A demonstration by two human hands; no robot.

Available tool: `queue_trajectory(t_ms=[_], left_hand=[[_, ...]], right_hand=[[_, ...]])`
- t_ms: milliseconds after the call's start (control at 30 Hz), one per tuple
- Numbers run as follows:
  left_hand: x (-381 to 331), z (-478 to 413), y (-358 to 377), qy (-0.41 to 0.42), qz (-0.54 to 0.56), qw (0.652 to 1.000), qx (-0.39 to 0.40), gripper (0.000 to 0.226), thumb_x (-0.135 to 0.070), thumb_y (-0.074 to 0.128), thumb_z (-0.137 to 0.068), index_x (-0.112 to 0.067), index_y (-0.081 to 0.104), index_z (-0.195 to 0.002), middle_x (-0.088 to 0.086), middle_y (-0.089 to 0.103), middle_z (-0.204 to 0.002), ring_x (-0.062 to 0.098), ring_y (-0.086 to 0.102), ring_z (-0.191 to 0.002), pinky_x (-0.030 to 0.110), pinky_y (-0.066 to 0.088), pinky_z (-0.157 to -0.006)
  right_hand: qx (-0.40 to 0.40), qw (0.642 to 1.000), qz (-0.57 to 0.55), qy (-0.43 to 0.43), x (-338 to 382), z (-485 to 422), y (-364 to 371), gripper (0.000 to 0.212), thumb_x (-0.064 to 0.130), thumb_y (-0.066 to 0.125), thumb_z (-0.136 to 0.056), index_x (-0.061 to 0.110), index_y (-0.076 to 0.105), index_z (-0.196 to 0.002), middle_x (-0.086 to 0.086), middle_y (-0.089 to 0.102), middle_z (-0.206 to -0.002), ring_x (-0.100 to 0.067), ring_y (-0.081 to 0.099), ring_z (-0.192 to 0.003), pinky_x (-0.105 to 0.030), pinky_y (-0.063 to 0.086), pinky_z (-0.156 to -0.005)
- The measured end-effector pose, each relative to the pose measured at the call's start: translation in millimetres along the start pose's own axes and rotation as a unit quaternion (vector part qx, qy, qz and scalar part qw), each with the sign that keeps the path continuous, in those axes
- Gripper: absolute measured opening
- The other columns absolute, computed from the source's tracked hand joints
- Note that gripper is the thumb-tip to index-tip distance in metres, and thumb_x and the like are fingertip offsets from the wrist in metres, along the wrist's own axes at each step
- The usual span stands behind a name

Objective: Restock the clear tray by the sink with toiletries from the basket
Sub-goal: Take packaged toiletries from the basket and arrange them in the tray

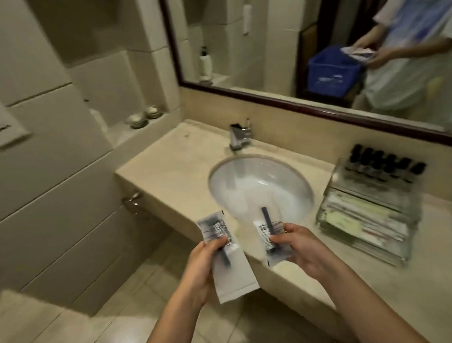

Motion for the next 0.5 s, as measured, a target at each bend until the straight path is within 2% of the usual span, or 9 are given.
queue_trajectory(t_ms=[133, 267, 433, 500], left_hand=[[17.6, -29.6, 71.3, -0.019, -0.043, 0.997, 0.055, 0.012, -0.012, 0.055, -0.089, -0.011, 0.065, -0.085, 0.007, 0.072, -0.076, 0.02, 0.067, -0.064, 0.036, 0.052, -0.07], [39.2, -51.9, 116.1, -0.056, -0.11, 0.988, 0.095, 0.012, -0.015, 0.055, -0.089, -0.011, 0.066, -0.088, 0.012, 0.071, -0.086, 0.028, 0.065, -0.077, 0.042, 0.05, -0.082], [65.4, -84.8, 156.5, -0.096, -0.183, 0.969, 0.135, 0.014, -0.018, 0.055, -0.09, -0.011, 0.067, -0.09, 0.011, 0.072, -0.088, 0.028, 0.065, -0.082, 0.04, 0.048, -0.081], [74.9, -103.8, 173.7, -0.118, -0.21, 0.959, 0.149, 0.015, -0.018, 0.056, -0.089, -0.01, 0.067, -0.093, 0.012, 0.071, -0.089, 0.028, 0.063, -0.084, 0.039, 0.048, -0.079]], right_hand=[[-0.081, 0.996, -0.019, 0.015, -7.4, -9.8, -78.9, 0.025, -0.006, 0.061, -0.082, 0.002, 0.062, -0.105, -0.018, 0.068, -0.098, -0.029, 0.064, -0.083, -0.039, 0.052, -0.08], [-0.131, 0.99, -0.045, 0.029, -27.4, -11.9, -131.3, 0.019, -0.002, 0.061, -0.082, 0.009, 0.064, -0.097, -0.014, 0.07, -0.093, -0.029, 0.066, -0.083, -0.042, 0.052, -0.081], [-0.192, 0.973, -0.109, 0.075, -63.5, -12.9, -176.3, 0.006, 0.005, 0.058, -0.087, 0.009, 0.062, -0.086, -0.014, 0.066, -0.085, -0.026, 0.062, -0.071, -0.03, 0.048, -0.063], [-0.232, 0.958, -0.144, 0.089, -75.2, -13.6, -192.4, 0.007, 0.008, 0.057, -0.089, 0.01, 0.06, -0.084, -0.012, 0.066, -0.081, -0.024, 0.062, -0.064, -0.028, 0.045, -0.059]])
Point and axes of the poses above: each hand's wrist, its own z-axis away from the middle knuckle, its own y-axis out of the palm, x = y × z, the point moved 4 cm from there along -z, towards the middle knuckle
